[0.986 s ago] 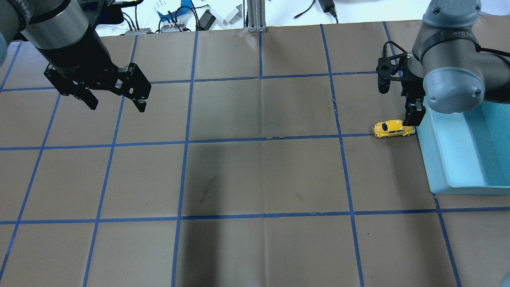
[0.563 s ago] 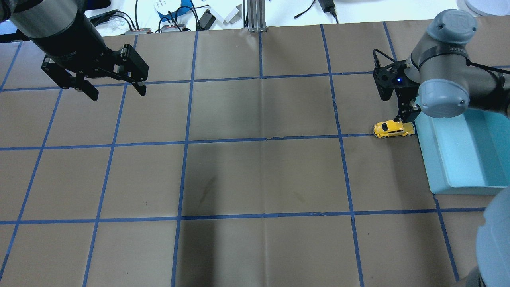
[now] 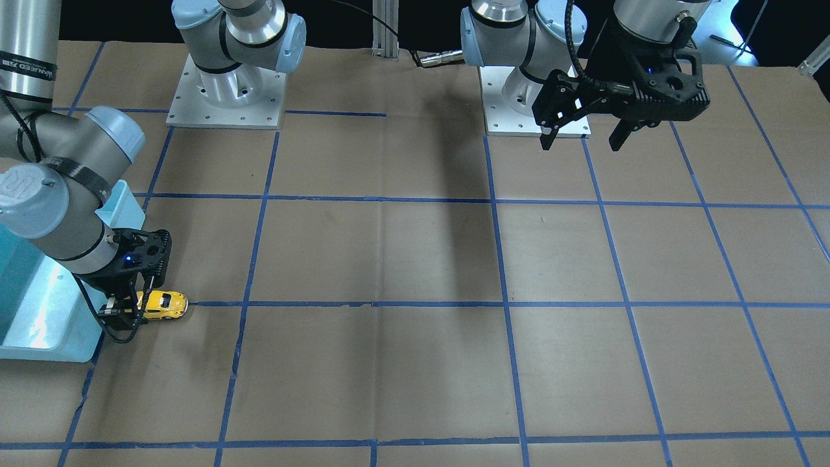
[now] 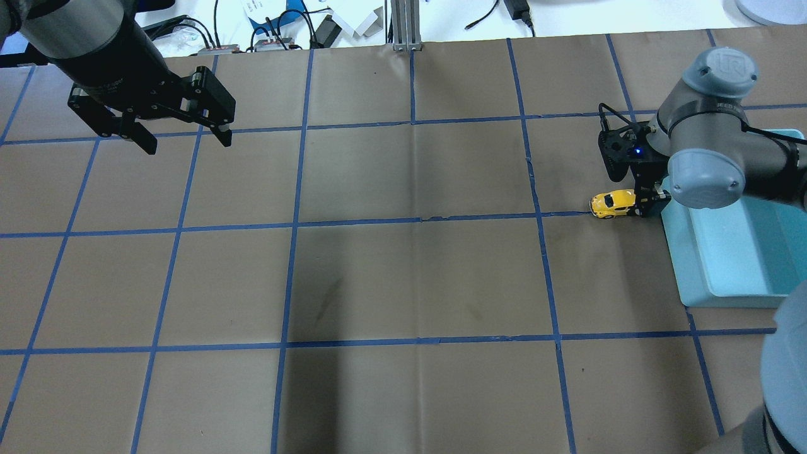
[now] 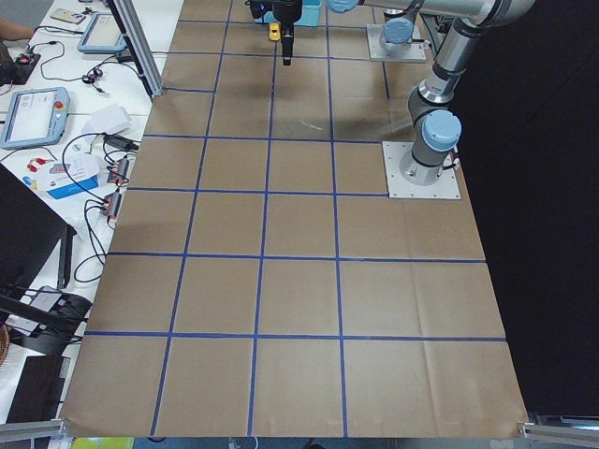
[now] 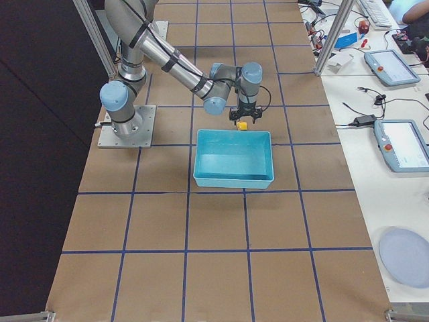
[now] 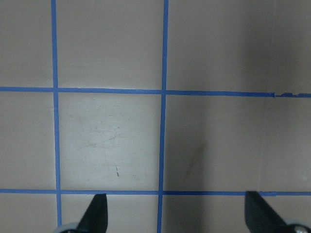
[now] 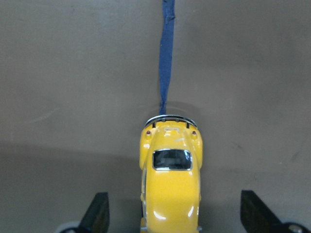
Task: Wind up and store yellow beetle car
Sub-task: 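Close the right gripper on the yellow car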
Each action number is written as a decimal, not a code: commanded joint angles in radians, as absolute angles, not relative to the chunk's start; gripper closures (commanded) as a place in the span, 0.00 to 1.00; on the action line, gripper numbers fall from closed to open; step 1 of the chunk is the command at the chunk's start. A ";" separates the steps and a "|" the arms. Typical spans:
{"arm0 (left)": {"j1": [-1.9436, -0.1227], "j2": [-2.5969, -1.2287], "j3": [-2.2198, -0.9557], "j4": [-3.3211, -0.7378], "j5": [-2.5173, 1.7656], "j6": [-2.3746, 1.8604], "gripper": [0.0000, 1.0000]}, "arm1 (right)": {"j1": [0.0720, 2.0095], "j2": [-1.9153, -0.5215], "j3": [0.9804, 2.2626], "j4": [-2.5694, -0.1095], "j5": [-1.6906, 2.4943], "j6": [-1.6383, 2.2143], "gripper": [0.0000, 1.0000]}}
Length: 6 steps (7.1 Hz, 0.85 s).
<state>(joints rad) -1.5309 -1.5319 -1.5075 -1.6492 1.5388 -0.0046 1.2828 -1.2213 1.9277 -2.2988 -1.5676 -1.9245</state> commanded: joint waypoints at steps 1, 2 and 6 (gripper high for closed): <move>-1.531 -1.532 -1.514 -1.649 1.539 -0.005 0.00 | 1.275 -1.203 1.970 -2.382 -1.566 -1.917 0.11; -1.531 -1.532 -1.516 -1.648 1.539 -0.003 0.00 | 1.275 -1.203 1.970 -2.402 -1.568 -1.911 0.19; -1.532 -1.525 -1.528 -1.649 1.537 -0.003 0.00 | 1.275 -1.204 1.948 -2.404 -1.579 -1.872 0.90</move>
